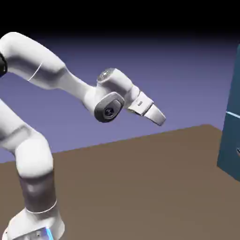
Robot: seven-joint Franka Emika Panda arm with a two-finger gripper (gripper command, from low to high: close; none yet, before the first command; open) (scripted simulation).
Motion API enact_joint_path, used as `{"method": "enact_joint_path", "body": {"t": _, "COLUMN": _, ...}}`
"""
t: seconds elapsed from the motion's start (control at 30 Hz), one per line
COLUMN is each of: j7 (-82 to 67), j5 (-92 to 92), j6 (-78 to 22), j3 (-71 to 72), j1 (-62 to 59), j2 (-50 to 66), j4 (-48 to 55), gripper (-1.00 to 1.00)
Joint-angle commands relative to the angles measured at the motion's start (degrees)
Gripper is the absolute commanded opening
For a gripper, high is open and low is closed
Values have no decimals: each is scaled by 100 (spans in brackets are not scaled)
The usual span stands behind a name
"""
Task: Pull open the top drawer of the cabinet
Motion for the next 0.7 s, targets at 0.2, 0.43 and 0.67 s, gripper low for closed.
{"method": "enact_joint_path", "body": {"t": 0.2, "j7": -655, "j5": 1745, "j6": -54, "j3": -26, "j1": -49, "j2": 783, "j4": 1125, "gripper": 0}}
{"method": "enact_joint_path", "body": {"t": 0.43, "j7": -1309, "j5": 3489, "j6": -109, "j3": -52, "j1": -98, "j2": 1567, "j4": 2250, "gripper": 0}}
{"method": "enact_joint_path", "body": {"t": 0.67, "j7": -1964, "j5": 5233, "j6": -163, "j3": -78, "j1": -147, "j2": 2350, "j4": 3374, "gripper": 0}}
